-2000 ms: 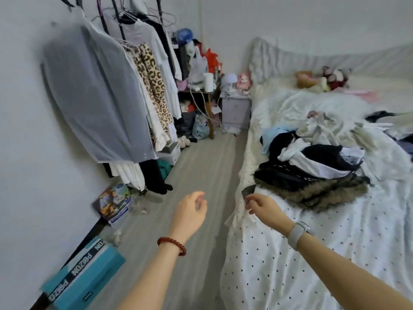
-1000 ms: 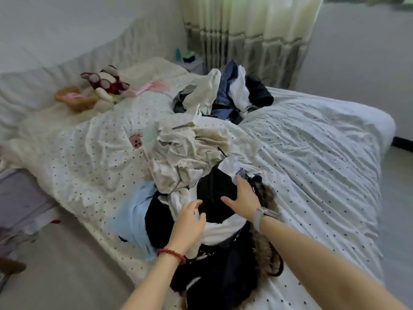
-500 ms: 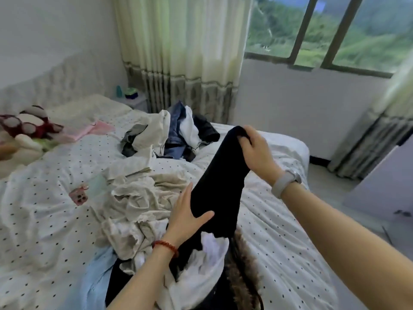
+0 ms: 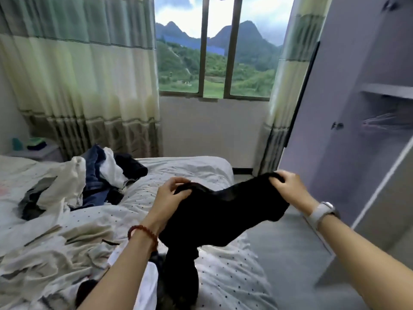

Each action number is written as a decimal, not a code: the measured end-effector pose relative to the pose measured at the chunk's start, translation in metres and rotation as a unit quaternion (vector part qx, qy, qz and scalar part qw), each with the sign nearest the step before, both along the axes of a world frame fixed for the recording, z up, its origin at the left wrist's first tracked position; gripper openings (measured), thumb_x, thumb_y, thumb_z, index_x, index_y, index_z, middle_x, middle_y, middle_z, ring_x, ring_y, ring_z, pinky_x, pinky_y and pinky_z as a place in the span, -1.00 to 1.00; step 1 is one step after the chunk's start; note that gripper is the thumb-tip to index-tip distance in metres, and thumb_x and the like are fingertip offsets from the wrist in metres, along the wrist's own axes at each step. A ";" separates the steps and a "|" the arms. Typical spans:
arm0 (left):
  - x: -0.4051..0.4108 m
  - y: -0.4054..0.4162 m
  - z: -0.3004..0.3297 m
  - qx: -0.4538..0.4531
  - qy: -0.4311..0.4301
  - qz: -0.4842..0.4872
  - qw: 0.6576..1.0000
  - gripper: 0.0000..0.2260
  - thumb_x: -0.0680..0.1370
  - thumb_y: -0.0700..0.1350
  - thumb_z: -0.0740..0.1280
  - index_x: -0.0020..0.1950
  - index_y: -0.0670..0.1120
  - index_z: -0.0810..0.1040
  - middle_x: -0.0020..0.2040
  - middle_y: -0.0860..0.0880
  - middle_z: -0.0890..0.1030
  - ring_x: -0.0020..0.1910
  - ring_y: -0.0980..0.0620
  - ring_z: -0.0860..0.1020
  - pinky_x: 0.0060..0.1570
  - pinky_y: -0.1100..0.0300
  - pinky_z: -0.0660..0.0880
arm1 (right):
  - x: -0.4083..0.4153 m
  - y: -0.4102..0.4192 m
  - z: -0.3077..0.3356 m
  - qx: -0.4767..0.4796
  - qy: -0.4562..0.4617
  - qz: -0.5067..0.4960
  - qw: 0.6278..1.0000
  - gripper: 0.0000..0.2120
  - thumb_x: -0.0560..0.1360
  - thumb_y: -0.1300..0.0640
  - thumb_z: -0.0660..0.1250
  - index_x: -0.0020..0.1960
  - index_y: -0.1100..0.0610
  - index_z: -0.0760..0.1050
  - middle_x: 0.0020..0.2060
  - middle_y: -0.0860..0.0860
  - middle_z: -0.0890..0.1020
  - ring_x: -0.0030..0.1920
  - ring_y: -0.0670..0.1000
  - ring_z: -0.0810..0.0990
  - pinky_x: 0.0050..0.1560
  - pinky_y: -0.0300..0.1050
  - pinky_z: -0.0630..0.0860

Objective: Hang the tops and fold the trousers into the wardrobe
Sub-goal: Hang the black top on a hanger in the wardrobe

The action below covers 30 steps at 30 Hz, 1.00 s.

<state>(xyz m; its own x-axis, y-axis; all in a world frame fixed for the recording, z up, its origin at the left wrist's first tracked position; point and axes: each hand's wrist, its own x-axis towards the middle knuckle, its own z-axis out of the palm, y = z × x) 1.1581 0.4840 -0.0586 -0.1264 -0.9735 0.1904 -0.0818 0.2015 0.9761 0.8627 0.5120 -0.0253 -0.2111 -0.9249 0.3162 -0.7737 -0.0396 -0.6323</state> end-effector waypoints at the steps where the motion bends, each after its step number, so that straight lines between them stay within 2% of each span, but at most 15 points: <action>1: -0.014 0.008 0.001 -0.005 0.009 -0.015 1.000 -0.78 0.47 -0.40 0.32 -0.06 -0.09 0.55 -0.11 0.01 0.60 -0.11 0.14 0.55 -0.13 0.46 0.45 | -0.025 0.014 -0.012 0.081 0.029 0.016 0.996 -0.87 0.54 0.21 0.25 -0.04 0.22 0.56 -0.15 0.08 0.58 -0.10 0.07 0.54 -0.18 -0.17 0.33; 3: -0.055 0.024 0.006 -0.030 -0.007 -0.073 0.997 -0.68 0.44 -0.47 0.28 -0.13 -0.04 0.57 -0.14 0.10 0.62 -0.12 0.23 0.56 -0.09 0.47 0.43 | -0.069 0.046 -0.030 0.266 0.101 0.060 0.957 -0.81 0.56 0.08 0.24 -0.09 0.20 0.53 -0.17 0.10 0.58 -0.17 0.07 0.52 -0.24 -0.15 0.33; 5: -0.107 0.042 0.010 -0.068 -0.055 -0.144 0.986 -0.61 0.42 -0.51 0.24 -0.16 -0.01 0.58 -0.16 0.15 0.62 -0.11 0.29 0.56 -0.02 0.47 0.40 | -0.106 0.079 -0.041 0.355 0.130 0.088 0.922 -0.73 0.58 0.05 0.21 0.11 0.20 0.54 -0.04 0.09 0.61 -0.09 0.02 0.55 -0.16 -0.22 0.41; 7: -0.155 0.058 0.015 -0.116 -0.107 -0.210 0.965 -0.60 0.39 -0.53 0.21 -0.14 -0.03 0.57 -0.13 0.13 0.61 -0.10 0.33 0.54 0.02 0.47 0.38 | -0.128 0.098 -0.048 0.316 0.054 0.107 0.941 -0.70 0.59 0.13 0.17 0.28 0.19 0.45 0.15 0.06 0.57 0.11 0.00 0.54 0.05 -0.25 0.43; 9: -0.219 0.080 0.015 -0.154 -0.145 -0.262 0.942 -0.59 0.38 -0.52 0.21 -0.08 -0.03 0.57 -0.11 0.14 0.60 -0.09 0.38 0.53 0.02 0.50 0.36 | -0.159 0.122 -0.054 0.231 -0.097 0.117 0.961 -0.70 0.60 0.22 0.15 0.32 0.11 0.37 0.20 -0.01 0.53 0.22 -0.04 0.49 0.13 -0.26 0.42; 11: -0.273 0.102 0.016 -0.181 -0.157 -0.285 0.928 -0.59 0.39 -0.50 0.24 -0.02 -0.03 0.57 -0.11 0.15 0.60 -0.09 0.38 0.53 0.03 0.49 0.38 | -0.184 0.138 -0.060 0.194 -0.259 0.143 0.935 -0.65 0.59 0.28 0.15 0.33 0.01 0.31 0.19 -0.12 0.51 0.26 -0.08 0.46 0.20 -0.17 0.43; 14: -0.345 0.128 0.020 -0.173 -0.135 -0.298 0.929 -0.55 0.41 -0.50 0.26 0.04 0.03 0.56 -0.11 0.12 0.61 -0.10 0.33 0.57 -0.01 0.46 0.42 | -0.230 0.158 -0.070 0.192 -0.353 0.204 0.893 -0.62 0.50 0.26 0.27 0.28 0.01 0.39 0.07 -0.11 0.60 0.14 -0.09 0.56 0.16 -0.12 0.49; 16: -0.388 0.136 0.023 -0.168 -0.125 -0.298 0.931 -0.51 0.41 -0.51 0.25 0.08 0.06 0.54 -0.10 0.10 0.63 -0.10 0.30 0.58 -0.01 0.45 0.43 | -0.268 0.172 -0.069 0.202 -0.310 0.214 0.904 -0.66 0.42 0.13 0.33 0.18 0.14 0.48 -0.07 -0.04 0.61 0.00 -0.04 0.58 0.05 -0.15 0.50; 18: -0.415 0.133 0.024 -0.176 -0.154 -0.277 0.932 -0.54 0.43 -0.48 0.26 0.12 0.02 0.55 -0.09 0.10 0.61 -0.08 0.30 0.57 0.01 0.47 0.41 | -0.304 0.181 -0.066 0.188 -0.223 0.200 0.936 -0.80 0.46 0.12 0.34 0.01 0.22 0.50 -0.21 0.02 0.53 -0.14 0.01 0.51 -0.08 -0.16 0.40; 21: -0.452 0.116 0.020 -0.195 -0.274 -0.230 0.913 -0.60 0.46 -0.30 0.38 0.27 -0.03 0.50 -0.08 0.09 0.57 -0.09 0.11 0.56 0.07 0.35 0.44 | -0.368 0.191 -0.057 0.116 -0.090 0.097 0.984 -0.93 0.52 0.10 0.32 -0.15 0.05 0.48 -0.28 -0.05 0.52 -0.20 0.00 0.51 -0.12 -0.12 0.38; 23: -0.470 0.102 0.015 -0.194 -0.366 -0.225 0.882 -0.58 0.44 -0.13 0.45 0.28 -0.01 0.50 -0.09 0.07 0.55 -0.12 0.08 0.52 0.06 0.29 0.43 | -0.396 0.187 -0.047 0.071 0.022 0.027 0.997 -0.96 0.50 0.05 0.33 -0.12 0.00 0.50 -0.20 -0.07 0.59 -0.11 0.02 0.55 -0.06 -0.08 0.43; 25: -0.492 0.088 0.008 -0.203 -0.433 -0.231 0.847 -0.80 0.43 0.02 0.45 -0.01 0.00 0.58 -0.24 0.10 0.51 -0.26 0.13 0.46 -0.13 0.25 0.41 | -0.417 0.175 -0.038 0.056 0.130 -0.019 0.990 -0.90 0.51 0.01 0.30 -0.02 0.01 0.51 -0.05 -0.07 0.62 0.01 0.06 0.54 -0.03 -0.06 0.42; 26: -0.501 0.080 0.004 -0.208 -0.449 -0.226 0.839 -0.81 0.42 0.07 0.44 -0.22 0.00 0.50 -0.35 0.11 0.46 -0.36 0.15 0.41 -0.26 0.21 0.36 | -0.426 0.166 -0.033 0.046 0.159 -0.035 0.986 -0.87 0.52 -0.01 0.27 0.01 0.01 0.51 -0.01 -0.08 0.61 0.05 0.07 0.54 -0.03 -0.07 0.41; 27: -0.507 0.070 0.001 -0.206 -0.457 -0.221 0.836 -0.69 0.43 0.09 0.43 -0.34 0.00 0.37 -0.42 0.10 0.39 -0.43 0.15 0.35 -0.35 0.19 0.30 | -0.435 0.156 -0.028 0.037 0.176 -0.045 0.983 -0.86 0.53 -0.01 0.25 0.03 0.00 0.50 0.01 -0.08 0.60 0.07 0.08 0.53 -0.04 -0.07 0.39; 30: -0.521 0.031 -0.010 -0.188 -0.412 -0.199 0.869 -0.67 0.46 0.06 0.40 -0.39 0.02 0.33 -0.46 0.08 0.36 -0.46 0.13 0.35 -0.37 0.18 0.28 | -0.460 0.120 -0.018 0.029 0.189 -0.069 0.979 -0.85 0.54 -0.03 0.23 0.01 0.01 0.47 0.00 -0.03 0.61 0.07 0.13 0.53 -0.10 -0.07 0.33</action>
